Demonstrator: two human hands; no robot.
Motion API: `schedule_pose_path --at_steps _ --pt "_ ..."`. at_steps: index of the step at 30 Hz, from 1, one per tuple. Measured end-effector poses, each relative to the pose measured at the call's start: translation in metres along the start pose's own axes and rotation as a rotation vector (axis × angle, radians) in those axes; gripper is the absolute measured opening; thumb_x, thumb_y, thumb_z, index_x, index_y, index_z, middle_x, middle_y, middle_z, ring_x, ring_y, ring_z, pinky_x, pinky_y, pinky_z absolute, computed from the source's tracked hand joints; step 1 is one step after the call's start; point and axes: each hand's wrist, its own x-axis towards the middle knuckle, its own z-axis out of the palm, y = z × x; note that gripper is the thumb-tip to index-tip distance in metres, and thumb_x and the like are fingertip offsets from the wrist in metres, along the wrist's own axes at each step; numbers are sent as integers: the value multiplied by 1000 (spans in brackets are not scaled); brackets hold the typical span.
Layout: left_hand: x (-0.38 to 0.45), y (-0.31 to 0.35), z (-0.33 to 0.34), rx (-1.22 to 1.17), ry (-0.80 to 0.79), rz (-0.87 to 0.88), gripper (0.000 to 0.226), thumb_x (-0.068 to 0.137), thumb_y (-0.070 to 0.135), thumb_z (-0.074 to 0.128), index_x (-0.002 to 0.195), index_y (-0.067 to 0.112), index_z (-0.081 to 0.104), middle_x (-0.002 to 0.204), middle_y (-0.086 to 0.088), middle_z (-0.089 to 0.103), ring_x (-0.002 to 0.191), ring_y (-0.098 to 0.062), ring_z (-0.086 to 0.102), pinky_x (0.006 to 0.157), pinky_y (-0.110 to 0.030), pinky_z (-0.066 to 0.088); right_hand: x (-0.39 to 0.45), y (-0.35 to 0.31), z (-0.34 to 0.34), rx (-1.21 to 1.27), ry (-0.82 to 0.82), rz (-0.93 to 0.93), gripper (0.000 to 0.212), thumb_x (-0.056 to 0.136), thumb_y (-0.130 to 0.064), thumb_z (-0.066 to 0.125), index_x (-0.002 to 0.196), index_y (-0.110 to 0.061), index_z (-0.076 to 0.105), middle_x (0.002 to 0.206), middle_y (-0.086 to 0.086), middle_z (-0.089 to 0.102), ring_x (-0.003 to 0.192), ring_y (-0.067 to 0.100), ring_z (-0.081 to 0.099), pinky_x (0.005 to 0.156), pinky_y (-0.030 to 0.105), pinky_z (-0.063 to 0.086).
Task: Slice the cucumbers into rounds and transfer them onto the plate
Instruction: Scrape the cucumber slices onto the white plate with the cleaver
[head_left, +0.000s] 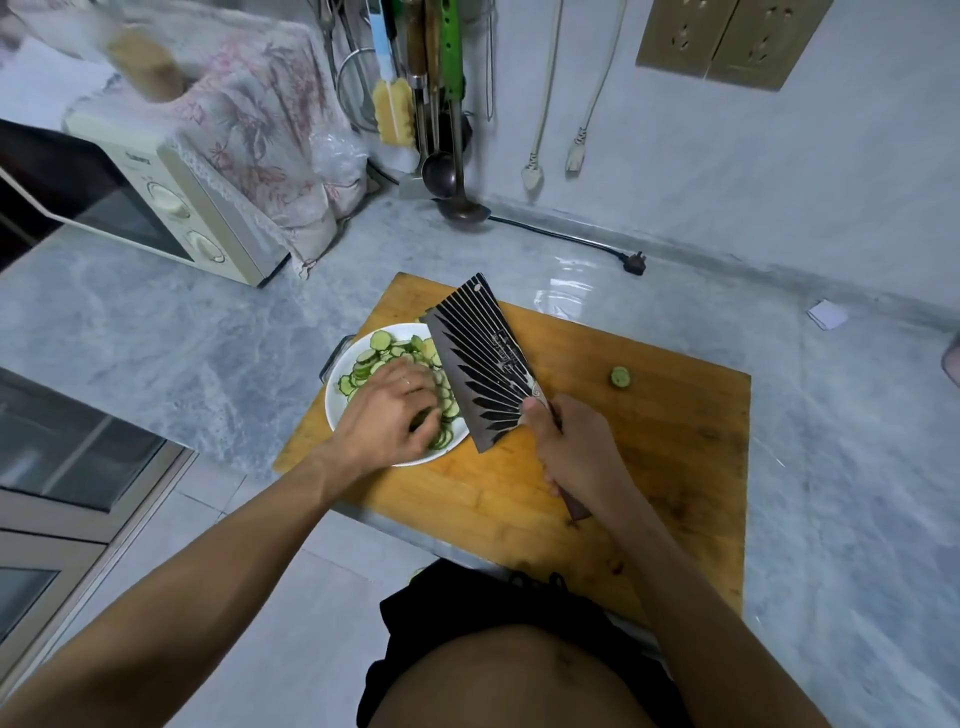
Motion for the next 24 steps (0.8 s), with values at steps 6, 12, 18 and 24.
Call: schedule_pose_path --at_steps 6,12,18,24 --pt "21 35 0 -147 127 -211 19 85 22 62 86 9 75 97 -3 70 95 -23 63 86 -35 50 -16 38 -16 100 114 30 47 102 -50 38 78 -13 54 62 9 59 46 16 55 47 35 50" --pt "66 96 47 -449 64 -448 22 88 21 62 106 13 73 108 -2 69 100 -16 62 90 -20 44 -39 105 -47 160 353 233 52 103 -51 35 72 -13 53 62 11 60 55 22 59 54 31 46" --pt "111 127 98 -461 -176 -522 37 89 22 59 125 12 65 123 -9 64 116 -24 56 97 -19 35 -45 153 -70 198 458 358 61 102 -54 36 74 -5 60 59 11 63 50 26 62 54 37 50" --pt "155 144 117 -414 -353 -628 55 89 7 56 143 11 46 140 -17 45 128 -29 45 104 -26 36 -38 156 -68 199 454 342 52 104 -47 36 76 -9 56 61 8 61 52 19 60 51 32 49"
